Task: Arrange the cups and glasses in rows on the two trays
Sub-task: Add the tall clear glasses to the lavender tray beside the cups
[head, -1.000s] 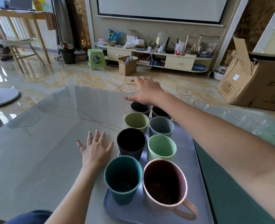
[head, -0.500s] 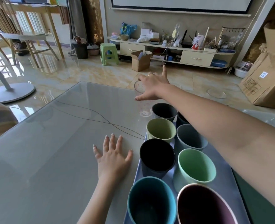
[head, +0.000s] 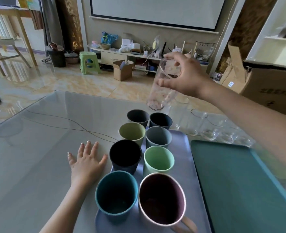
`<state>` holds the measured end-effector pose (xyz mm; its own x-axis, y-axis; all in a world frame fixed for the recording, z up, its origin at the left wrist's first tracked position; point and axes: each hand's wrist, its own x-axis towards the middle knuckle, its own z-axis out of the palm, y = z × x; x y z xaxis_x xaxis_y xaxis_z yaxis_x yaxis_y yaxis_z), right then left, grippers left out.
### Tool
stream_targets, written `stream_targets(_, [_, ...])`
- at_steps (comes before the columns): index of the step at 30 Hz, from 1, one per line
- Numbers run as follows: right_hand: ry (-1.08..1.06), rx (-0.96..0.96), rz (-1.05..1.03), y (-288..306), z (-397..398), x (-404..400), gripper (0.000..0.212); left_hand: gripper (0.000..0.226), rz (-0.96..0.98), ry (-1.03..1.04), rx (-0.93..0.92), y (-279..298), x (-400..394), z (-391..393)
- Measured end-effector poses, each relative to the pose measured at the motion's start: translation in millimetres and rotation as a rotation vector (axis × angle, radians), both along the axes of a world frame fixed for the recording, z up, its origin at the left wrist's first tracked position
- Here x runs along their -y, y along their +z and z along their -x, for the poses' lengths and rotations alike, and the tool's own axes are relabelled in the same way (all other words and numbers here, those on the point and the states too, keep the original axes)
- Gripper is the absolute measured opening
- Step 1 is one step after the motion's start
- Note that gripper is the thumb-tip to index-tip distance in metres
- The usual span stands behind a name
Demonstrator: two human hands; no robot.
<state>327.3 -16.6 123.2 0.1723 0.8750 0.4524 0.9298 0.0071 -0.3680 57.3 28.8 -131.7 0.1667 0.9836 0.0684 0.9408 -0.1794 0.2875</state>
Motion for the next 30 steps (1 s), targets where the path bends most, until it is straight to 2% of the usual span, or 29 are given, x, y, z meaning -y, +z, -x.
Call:
stream_targets(5, [-0.085,0.070,0.129,-19,-27,49,0.088,0.062,-0.004,-0.002,-0.003,2,2,0])
stream_targets(10, [-0.181,0.091,0.193,-59,-48,61,0.085,0.062,0.002,0.002,-0.008,3,2,0])
stream_targets(17, [-0.192,-0.013,0.297,-111,-60,39,0.088,0.060,-0.015,0.007,0.010,3,2,-1])
stream_targets(25, [-0.210,-0.084,0.292,-120,-64,16,0.087,0.059,-0.019,0.011,-0.003,5,3,-3])
stream_targets(30, [-0.210,-0.033,0.347,-119,-65,17,0.090,0.058,-0.011,0.011,0.000,4,2,-3])
